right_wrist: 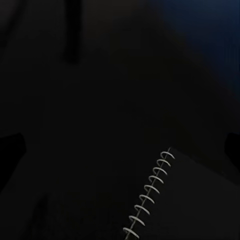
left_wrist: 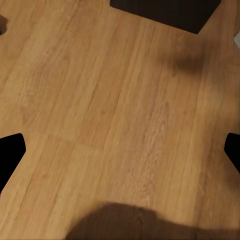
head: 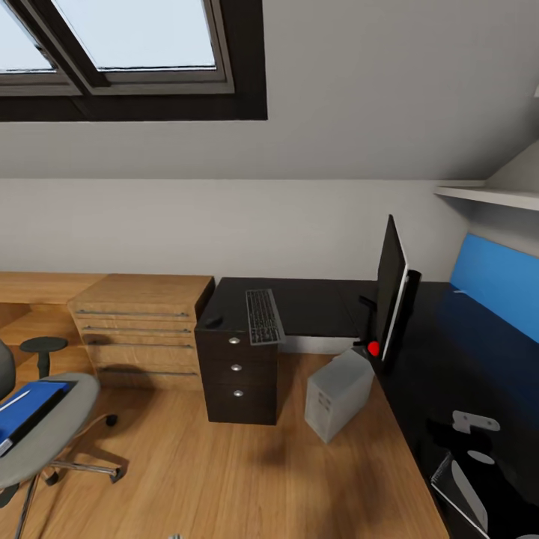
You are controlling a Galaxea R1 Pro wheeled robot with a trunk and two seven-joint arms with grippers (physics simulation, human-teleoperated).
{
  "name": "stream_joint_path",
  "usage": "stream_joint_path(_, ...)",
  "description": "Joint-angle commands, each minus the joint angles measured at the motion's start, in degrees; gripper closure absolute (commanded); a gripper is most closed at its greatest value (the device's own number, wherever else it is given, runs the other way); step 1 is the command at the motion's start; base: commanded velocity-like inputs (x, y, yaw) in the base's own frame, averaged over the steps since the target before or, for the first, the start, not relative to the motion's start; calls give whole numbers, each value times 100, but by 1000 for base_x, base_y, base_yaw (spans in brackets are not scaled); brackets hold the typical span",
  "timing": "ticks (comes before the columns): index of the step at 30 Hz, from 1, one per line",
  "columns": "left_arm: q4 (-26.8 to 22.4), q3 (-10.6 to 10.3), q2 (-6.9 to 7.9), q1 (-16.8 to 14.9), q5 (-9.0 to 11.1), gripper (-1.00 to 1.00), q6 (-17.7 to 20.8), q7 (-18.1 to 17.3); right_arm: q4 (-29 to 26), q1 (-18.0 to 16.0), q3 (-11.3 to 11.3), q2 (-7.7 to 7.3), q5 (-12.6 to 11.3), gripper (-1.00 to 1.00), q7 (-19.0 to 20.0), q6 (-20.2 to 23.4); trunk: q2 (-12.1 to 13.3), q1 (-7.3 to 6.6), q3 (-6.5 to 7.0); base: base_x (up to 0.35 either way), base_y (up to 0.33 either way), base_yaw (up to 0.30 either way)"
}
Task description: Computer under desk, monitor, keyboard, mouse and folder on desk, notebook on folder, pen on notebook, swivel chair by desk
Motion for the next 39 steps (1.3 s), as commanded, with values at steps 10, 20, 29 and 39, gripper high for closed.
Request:
stream_joint_path(10,-14,-34,9,2,51,-100,7,47,58,-91,7,-6,-46,-100,-40,317,-4,2,-5,28,8,0)
stream_joint_path(20,-14,-34,9,2,51,-100,8,46,1006,-631,7,-79,-47,-100,-42,466,-4,2,-5,2,1,0)
stream_joint_path(29,-14,-33,9,1,51,-100,6,46,1213,-734,7,-119,-45,-100,-42,468,-4,2,-5,0,0,0)
stream_joint_path(39,-21,-30,9,1,51,-100,5,42,1272,-748,7,-124,-54,-100,-46,535,-4,2,-5,0,0,0)
